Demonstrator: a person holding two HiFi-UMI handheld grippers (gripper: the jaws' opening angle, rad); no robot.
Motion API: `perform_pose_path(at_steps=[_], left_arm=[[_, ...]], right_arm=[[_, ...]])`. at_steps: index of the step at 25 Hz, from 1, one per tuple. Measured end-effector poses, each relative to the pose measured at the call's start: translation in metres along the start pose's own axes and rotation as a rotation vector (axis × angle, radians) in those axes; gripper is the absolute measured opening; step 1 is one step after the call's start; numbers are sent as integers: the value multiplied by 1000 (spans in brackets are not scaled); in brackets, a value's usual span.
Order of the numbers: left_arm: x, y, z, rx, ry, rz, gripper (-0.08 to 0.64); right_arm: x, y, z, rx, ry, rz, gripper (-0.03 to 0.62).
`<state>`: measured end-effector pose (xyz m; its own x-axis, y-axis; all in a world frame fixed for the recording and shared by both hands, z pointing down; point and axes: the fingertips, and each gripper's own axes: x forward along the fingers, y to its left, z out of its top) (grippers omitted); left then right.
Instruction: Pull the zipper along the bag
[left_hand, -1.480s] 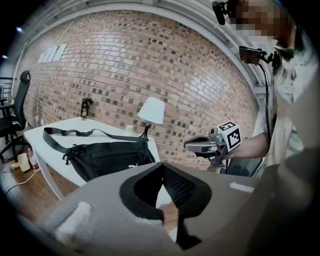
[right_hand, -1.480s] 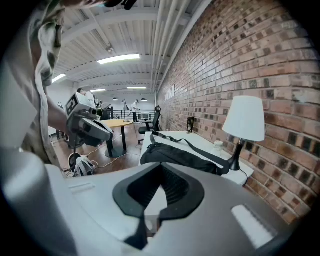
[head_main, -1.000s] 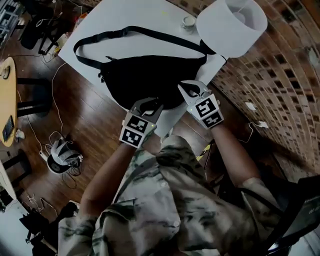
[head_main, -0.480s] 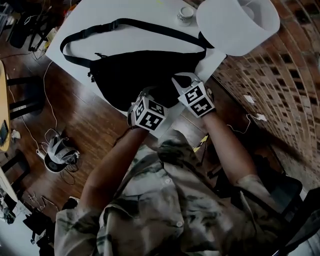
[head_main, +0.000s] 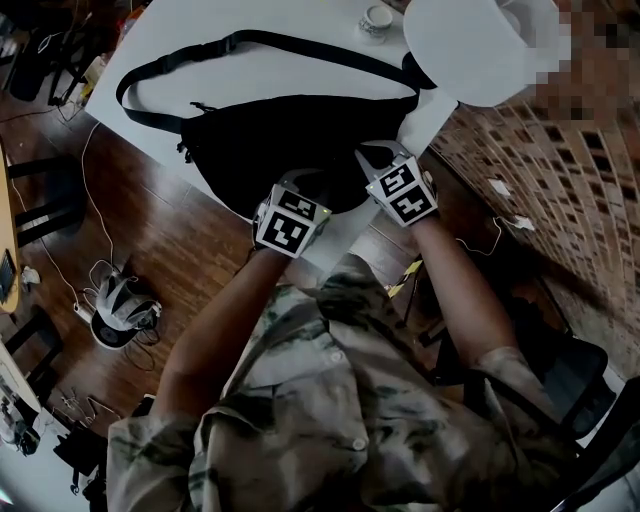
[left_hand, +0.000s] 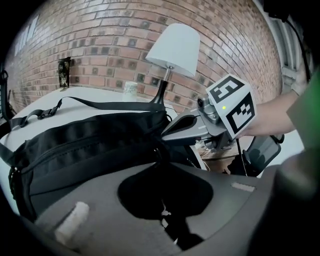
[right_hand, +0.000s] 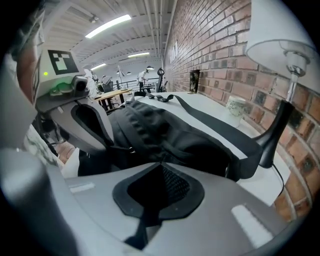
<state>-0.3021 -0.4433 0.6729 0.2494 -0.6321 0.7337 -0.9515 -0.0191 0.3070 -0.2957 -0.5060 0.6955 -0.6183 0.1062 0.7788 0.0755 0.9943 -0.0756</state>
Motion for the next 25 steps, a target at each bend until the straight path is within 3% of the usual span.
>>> perform_pose_path(at_steps=[10,20,25], left_arm=[[-34,35,-9,-4,-37,-35,26],[-45,43,-6,40,-75,-102,25],[-64,79,-17,26,-78,-90,25]], right_arm=[[2,-8,-4,55,34,-68,5],[6,-10,-8,87,106,-137,5],[7,-16,-10,97,121,-185,3]])
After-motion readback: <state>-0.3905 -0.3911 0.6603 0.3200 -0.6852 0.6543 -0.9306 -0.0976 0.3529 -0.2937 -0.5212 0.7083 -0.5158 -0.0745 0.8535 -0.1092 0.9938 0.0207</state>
